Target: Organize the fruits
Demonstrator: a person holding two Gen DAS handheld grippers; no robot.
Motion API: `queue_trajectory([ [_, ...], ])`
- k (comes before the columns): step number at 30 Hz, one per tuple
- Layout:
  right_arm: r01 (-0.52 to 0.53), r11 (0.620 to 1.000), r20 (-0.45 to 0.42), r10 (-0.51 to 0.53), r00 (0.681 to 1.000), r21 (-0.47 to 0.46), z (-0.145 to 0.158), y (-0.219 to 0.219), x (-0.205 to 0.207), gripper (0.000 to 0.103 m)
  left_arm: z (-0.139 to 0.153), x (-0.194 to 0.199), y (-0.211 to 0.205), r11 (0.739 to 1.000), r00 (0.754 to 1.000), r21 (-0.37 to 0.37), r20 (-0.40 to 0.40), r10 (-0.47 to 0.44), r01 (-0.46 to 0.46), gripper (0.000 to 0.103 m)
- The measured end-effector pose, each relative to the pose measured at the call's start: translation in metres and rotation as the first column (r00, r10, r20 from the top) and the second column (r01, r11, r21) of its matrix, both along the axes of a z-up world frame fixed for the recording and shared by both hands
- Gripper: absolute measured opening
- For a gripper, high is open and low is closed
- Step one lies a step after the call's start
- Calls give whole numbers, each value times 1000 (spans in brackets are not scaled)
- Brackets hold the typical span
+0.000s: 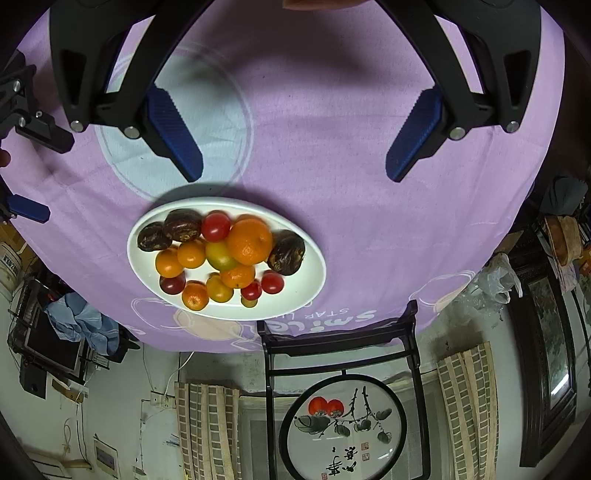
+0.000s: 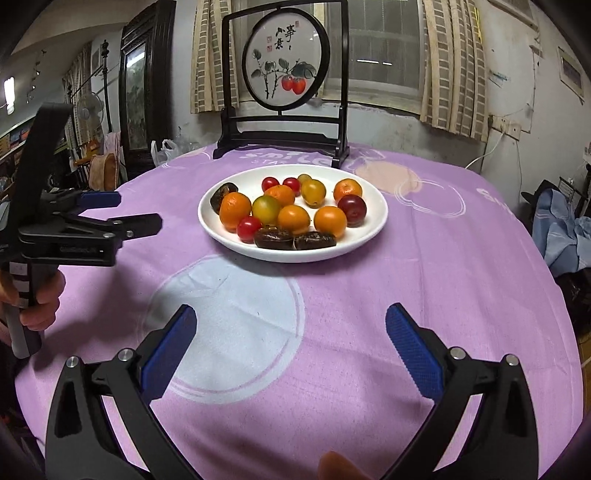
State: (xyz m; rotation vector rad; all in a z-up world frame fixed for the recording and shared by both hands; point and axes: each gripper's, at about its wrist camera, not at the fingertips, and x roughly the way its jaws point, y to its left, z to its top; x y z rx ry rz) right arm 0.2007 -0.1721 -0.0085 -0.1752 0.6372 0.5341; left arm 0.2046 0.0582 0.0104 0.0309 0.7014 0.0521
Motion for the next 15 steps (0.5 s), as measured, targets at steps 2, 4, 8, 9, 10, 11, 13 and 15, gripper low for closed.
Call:
queue_trajectory([
  [2,3,1000,-1,-3,1000,-7,-1,1,1,102,-1,-1,1,1000,1000,0,-1,0,0,101],
  [4,3,1000,-7,-3,1000,-10,-2,1,1,102,-2,-1,1,1000,1000,0,-7,1,-1,101],
  [8,6,1000,-7,-6,1000,-12,-3,1,1,102,-2,-1,2,1000,1000,-3,-9,-2,2,101],
  [9,6,1000,-8,-6,1000,-13,-3,1,1,102,-2,-2,2,1000,1000,-1,-8,-3,3,101],
  [10,6,1000,-8,-6,1000,-14,-3,1,2,102,-3,-2,2,1000,1000,1,-6,-4,4,101],
  [11,6,1000,-8,-6,1000,-15,-3,1,2,102,-3,-3,1,1000,1000,6,-4,-5,5,101],
  [13,6,1000,-9,-7,1000,-14,-3,1,2,102,-3,-3,1,1000,1000,11,-3,-6,6,101],
  [15,8,1000,-10,-8,1000,-16,-4,1,2,102,-4,-4,0,1000,1000,18,-2,-7,7,101],
])
